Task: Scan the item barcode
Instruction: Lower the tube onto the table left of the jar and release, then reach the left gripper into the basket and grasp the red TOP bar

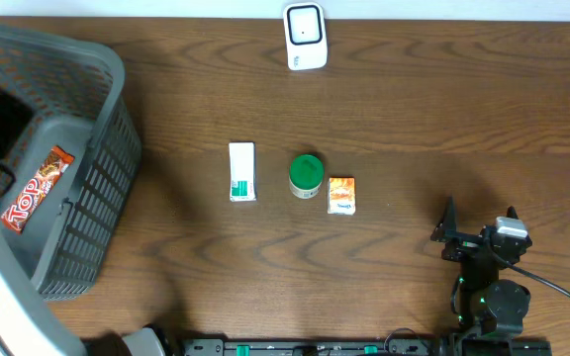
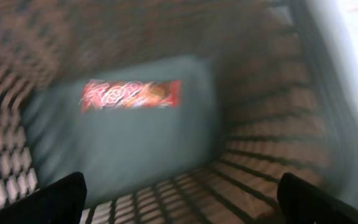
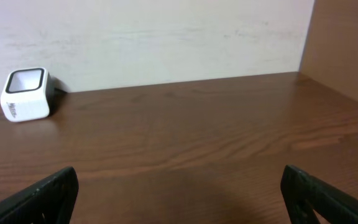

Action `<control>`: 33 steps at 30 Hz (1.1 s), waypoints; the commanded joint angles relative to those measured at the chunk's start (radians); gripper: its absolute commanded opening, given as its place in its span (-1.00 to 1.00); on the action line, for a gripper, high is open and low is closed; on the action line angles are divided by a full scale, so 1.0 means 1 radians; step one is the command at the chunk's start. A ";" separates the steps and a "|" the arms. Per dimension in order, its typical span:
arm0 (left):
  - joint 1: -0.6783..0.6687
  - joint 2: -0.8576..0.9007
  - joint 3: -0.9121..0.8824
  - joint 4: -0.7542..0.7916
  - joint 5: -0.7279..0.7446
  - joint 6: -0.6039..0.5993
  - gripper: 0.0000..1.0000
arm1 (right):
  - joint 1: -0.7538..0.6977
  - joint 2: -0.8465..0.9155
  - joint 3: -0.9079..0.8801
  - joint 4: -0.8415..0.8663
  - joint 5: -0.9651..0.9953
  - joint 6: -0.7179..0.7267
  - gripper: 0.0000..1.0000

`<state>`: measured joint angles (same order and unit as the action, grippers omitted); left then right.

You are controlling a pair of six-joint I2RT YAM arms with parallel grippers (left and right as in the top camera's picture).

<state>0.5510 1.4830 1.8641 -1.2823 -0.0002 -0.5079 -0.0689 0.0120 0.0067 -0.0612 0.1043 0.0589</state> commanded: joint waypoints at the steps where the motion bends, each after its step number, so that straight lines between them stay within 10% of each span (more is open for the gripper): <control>1: 0.050 0.094 -0.002 -0.011 -0.030 -0.103 0.98 | 0.011 -0.005 -0.001 -0.003 -0.002 -0.011 0.99; 8: 0.048 0.285 -0.002 0.034 -0.035 0.308 0.96 | 0.011 -0.005 -0.001 -0.003 -0.002 -0.011 0.99; 33: 0.048 0.643 -0.018 0.142 0.006 0.793 0.96 | 0.011 -0.005 -0.001 -0.003 -0.002 -0.011 0.98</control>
<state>0.5995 2.1242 1.8565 -1.1492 -0.0277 0.1661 -0.0689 0.0120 0.0067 -0.0612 0.1040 0.0589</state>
